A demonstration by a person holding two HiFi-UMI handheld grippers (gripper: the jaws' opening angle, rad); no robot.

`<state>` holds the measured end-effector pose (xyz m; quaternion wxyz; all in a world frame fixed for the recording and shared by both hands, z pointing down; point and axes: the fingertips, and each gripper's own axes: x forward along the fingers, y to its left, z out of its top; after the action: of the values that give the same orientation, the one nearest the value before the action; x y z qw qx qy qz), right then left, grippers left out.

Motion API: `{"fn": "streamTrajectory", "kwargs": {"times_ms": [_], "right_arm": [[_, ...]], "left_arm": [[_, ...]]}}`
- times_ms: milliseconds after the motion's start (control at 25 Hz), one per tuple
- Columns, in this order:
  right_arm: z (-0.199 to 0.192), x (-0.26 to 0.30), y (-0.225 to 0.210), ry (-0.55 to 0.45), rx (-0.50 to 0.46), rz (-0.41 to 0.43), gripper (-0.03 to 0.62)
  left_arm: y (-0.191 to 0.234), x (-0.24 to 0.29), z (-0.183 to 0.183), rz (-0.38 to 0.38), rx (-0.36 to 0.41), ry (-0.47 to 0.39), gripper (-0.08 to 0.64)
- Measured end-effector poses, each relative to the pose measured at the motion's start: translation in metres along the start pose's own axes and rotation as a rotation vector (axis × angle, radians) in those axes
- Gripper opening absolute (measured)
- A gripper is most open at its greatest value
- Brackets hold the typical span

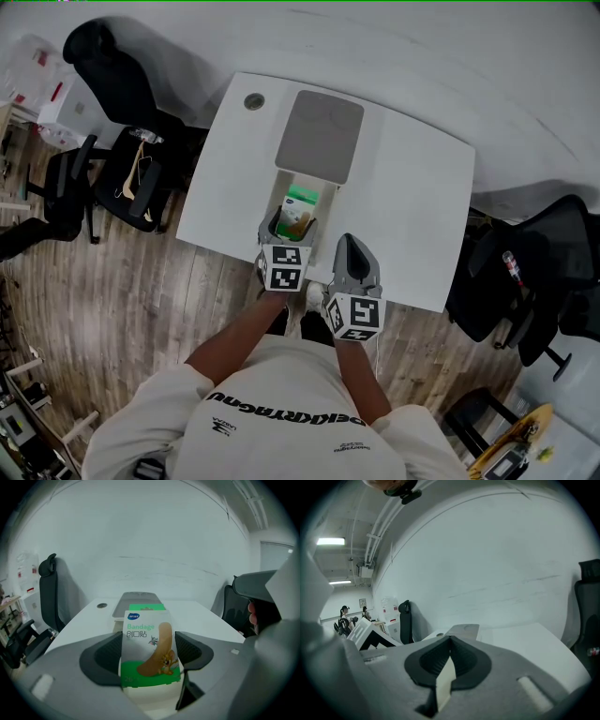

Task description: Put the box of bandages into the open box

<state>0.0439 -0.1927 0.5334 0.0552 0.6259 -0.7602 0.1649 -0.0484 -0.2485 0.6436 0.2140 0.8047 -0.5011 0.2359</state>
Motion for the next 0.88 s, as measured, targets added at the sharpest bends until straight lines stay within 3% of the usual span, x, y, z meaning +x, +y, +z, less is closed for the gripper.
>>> {"fn": "streamTrajectory", "kwargs": {"times_ms": [480,880], "right_arm": [[-0.002,0.002,-0.001,0.007,0.001,-0.003,-0.003],[-0.004,0.002,-0.003,0.009,0.005,-0.008,-0.003]], "left_arm": [[0.008,0.023,-0.017,0.033,0.036,0.082,0.36],[0.011,0.038,-0.028,0.044,0.015,0.121,0.36]]}}
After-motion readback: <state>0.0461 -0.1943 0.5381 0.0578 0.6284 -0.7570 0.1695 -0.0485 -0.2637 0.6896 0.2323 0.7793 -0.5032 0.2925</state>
